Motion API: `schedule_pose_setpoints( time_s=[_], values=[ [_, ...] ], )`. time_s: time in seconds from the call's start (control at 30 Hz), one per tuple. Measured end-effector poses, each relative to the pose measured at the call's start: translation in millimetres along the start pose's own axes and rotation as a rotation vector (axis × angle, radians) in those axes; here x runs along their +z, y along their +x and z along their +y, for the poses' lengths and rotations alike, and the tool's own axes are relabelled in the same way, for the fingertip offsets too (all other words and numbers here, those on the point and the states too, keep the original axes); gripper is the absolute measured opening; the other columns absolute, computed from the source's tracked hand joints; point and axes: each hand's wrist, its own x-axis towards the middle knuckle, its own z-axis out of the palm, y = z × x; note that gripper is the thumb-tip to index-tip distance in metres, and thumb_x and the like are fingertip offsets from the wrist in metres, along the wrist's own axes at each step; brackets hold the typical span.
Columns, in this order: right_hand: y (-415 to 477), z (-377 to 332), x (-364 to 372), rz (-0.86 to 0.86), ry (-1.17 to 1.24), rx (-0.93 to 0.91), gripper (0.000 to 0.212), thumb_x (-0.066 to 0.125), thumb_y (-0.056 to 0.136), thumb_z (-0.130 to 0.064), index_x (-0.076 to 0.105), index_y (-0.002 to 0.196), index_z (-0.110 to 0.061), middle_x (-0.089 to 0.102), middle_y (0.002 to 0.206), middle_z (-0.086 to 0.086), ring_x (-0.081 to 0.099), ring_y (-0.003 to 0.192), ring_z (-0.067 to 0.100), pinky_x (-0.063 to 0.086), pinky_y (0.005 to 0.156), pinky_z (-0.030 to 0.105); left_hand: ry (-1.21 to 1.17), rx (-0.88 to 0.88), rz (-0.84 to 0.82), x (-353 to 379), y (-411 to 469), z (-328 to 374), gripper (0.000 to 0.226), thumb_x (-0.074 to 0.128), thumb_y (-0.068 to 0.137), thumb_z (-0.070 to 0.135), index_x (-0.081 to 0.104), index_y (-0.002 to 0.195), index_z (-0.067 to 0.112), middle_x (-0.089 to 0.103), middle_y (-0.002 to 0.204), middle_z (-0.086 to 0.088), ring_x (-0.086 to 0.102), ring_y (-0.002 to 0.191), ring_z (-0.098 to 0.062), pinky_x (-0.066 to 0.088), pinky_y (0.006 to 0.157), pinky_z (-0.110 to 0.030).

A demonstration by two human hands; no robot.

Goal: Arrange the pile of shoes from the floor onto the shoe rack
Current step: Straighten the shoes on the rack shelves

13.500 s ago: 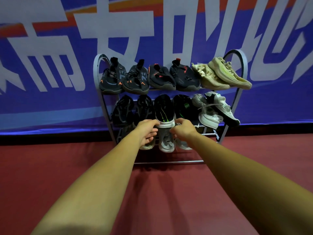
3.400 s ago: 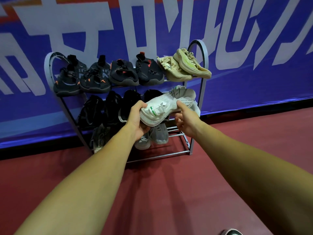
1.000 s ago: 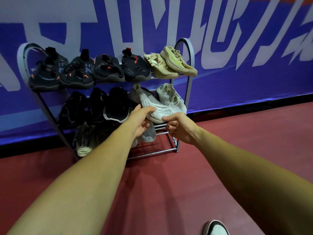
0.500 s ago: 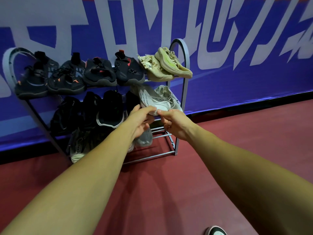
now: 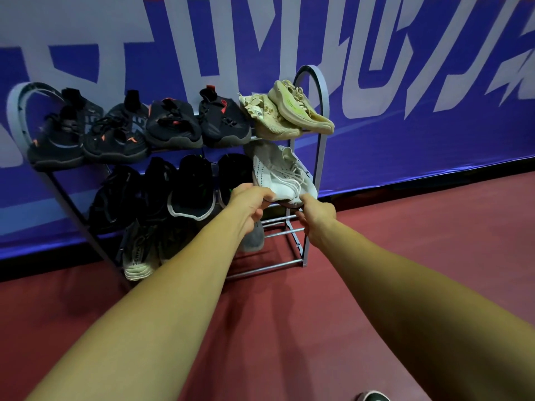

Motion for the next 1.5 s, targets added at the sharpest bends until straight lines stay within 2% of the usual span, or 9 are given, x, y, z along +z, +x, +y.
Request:
schedule_pose_setpoints(
  time_s=[0.1, 0.23, 0.4, 0.53, 0.77, 0.97, 1.23, 1.4, 1.5],
  values=[
    [3.0, 2.3, 2.1, -0.003, -0.021, 0.030, 0.018, 0.065, 0.083, -0.022, 0.067, 0.090, -0.005, 0.067, 0.081, 0.011, 0.049, 0.053, 0.016, 0.031, 0.047, 0.027, -0.001, 0.002, -0.002, 1.5, 0.9, -2.2, 0.037, 0.056, 0.082, -0.011, 0.065, 0.111, 0.009, 0.063, 0.075, -0.005, 0.049, 0.035, -0.001, 0.019, 0.028, -0.012],
    [11.1, -0.9, 4.4, 0.002, 0.044, 0.014, 0.031, 0.062, 0.084, -0.013, 0.068, 0.110, 0.002, 0.060, 0.073, 0.007, 0.042, 0.047, 0.012, 0.029, 0.032, 0.020, -0.033, -0.042, 0.020, 5.6, 2.2, -7.4, 0.037, 0.056, 0.082, -0.013, 0.065, 0.109, 0.010, 0.063, 0.079, -0.006, 0.056, 0.042, -0.004, 0.019, 0.028, -0.012],
    [15.1, 0.8, 1.7, 0.050, 0.038, -0.069, 0.015, 0.055, 0.085, -0.007, 0.065, 0.093, -0.001, 0.056, 0.069, 0.007, 0.042, 0.049, 0.016, 0.033, 0.045, 0.027, -0.045, -0.078, 0.020, 5.3, 7.8, -7.3, 0.028, 0.055, 0.083, -0.012, 0.058, 0.078, 0.015, 0.055, 0.067, -0.001, 0.052, 0.040, -0.004, 0.018, 0.029, -0.011],
    [16.3, 0.8, 2.6, 0.122, 0.011, -0.153, 0.014, 0.055, 0.086, -0.005, 0.068, 0.089, 0.000, 0.064, 0.080, 0.010, 0.054, 0.070, 0.024, 0.046, 0.067, 0.036, -0.066, -0.084, 0.054, 7.5, 12.9, -7.6, 0.031, 0.056, 0.082, -0.014, 0.051, 0.067, 0.013, 0.047, 0.059, -0.002, 0.042, 0.037, -0.005, 0.018, 0.030, -0.010],
    [20.1, 0.0, 1.5, 0.132, 0.056, -0.167, 0.012, 0.054, 0.084, -0.003, 0.059, 0.075, -0.009, 0.054, 0.068, 0.004, 0.044, 0.061, 0.019, 0.038, 0.058, 0.032, -0.126, -0.053, 0.115, 10.0, 14.0, -8.8, 0.030, 0.050, 0.082, -0.017, 0.049, 0.067, 0.009, 0.044, 0.060, -0.005, 0.035, 0.036, -0.005, 0.017, 0.030, -0.012],
    [26.6, 7.4, -5.9, 0.049, 0.070, -0.106, 0.025, 0.067, 0.091, -0.021, 0.070, 0.105, -0.001, 0.062, 0.080, 0.007, 0.044, 0.054, 0.013, 0.032, 0.051, 0.027, -0.080, -0.127, 0.079, 4.5, 19.3, -11.7, 0.025, 0.058, 0.086, -0.011, 0.054, 0.075, 0.011, 0.056, 0.086, -0.010, 0.048, 0.065, -0.011, 0.016, 0.028, -0.011],
    [4.2, -0.5, -0.8, -0.251, -0.001, 0.047, 0.038, 0.064, 0.094, -0.042, 0.065, 0.105, -0.005, 0.073, 0.093, 0.016, 0.044, 0.036, 0.006, 0.029, 0.035, 0.016, 0.012, -0.084, 0.042, 3.8, 5.3, -10.2, 0.014, 0.065, 0.090, 0.004, 0.057, 0.080, 0.010, 0.063, 0.073, -0.006, 0.061, 0.049, -0.008, 0.017, 0.029, -0.010],
    [-3.4, -2.3, 17.3, -0.314, 0.068, 0.033, 0.021, 0.064, 0.095, -0.024, 0.062, 0.108, -0.009, 0.060, 0.077, 0.012, 0.041, 0.038, 0.004, 0.026, 0.038, 0.016, 0.063, -0.041, 0.059, -17.8, -2.7, -5.7, 0.013, 0.067, 0.092, 0.020, 0.066, 0.101, 0.010, 0.072, 0.090, -0.011, 0.063, 0.055, -0.010, 0.019, 0.029, -0.011],
    [-4.1, -1.5, 23.0, -0.286, 0.090, 0.014, 0.011, 0.062, 0.094, -0.014, 0.058, 0.103, -0.008, 0.056, 0.083, 0.017, 0.042, 0.034, 0.003, 0.025, 0.034, 0.015, 0.100, -0.032, 0.152, -40.3, 2.1, -6.9, 0.016, 0.067, 0.093, 0.024, 0.064, 0.085, 0.009, 0.068, 0.072, -0.009, 0.058, 0.039, -0.005, 0.024, 0.027, -0.012]
  ],
)
